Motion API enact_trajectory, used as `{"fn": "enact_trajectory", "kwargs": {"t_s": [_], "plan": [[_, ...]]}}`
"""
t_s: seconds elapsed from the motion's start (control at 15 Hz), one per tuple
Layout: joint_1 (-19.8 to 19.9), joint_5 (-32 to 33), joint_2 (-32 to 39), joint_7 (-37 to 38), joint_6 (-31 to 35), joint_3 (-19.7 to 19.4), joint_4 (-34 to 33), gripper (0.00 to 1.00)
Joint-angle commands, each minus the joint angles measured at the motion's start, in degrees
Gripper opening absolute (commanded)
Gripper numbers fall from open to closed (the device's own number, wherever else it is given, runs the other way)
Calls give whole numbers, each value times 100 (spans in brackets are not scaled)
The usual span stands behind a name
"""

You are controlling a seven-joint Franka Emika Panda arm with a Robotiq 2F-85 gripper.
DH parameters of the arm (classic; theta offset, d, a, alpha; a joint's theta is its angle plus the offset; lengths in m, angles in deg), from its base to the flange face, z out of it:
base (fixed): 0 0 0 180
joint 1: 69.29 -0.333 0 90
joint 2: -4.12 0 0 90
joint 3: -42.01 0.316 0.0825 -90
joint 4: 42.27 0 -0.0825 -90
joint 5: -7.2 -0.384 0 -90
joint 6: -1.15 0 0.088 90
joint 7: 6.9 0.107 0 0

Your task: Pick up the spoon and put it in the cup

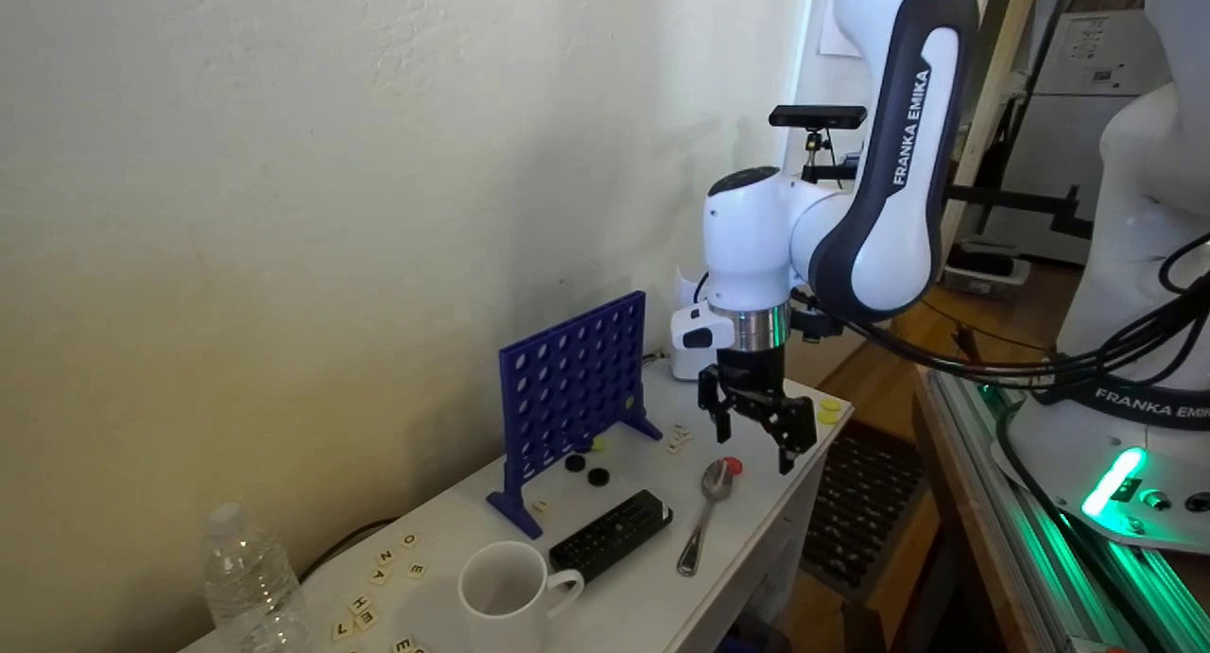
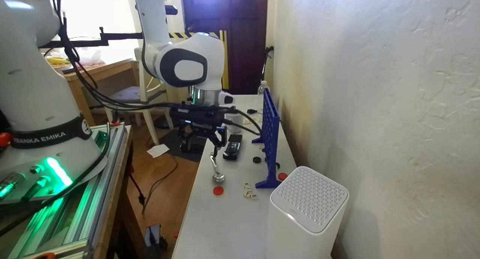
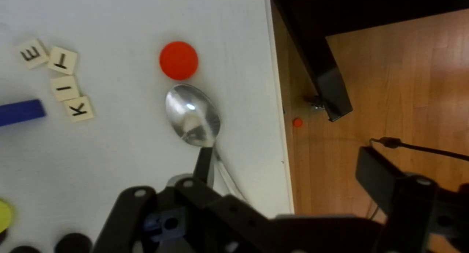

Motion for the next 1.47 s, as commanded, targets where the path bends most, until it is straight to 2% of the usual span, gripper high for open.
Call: {"fn": "enact_trajectory", "kwargs": {"t_s": [0.0,0.27,0.47,0.67,0.93,1.4], "plan": [[170,17,204,-40,128,167,-14,100],[283,7,454,-104,272,262,-53,100],[107,338,550,-319,196,203,-205,100],[-301,732,671,-383,155,-32,-365,100],[-731,1037,1006,-341,609,-255,-555,100],[-1420,1014,1621,-429,1358,-833,-877,100]]}}
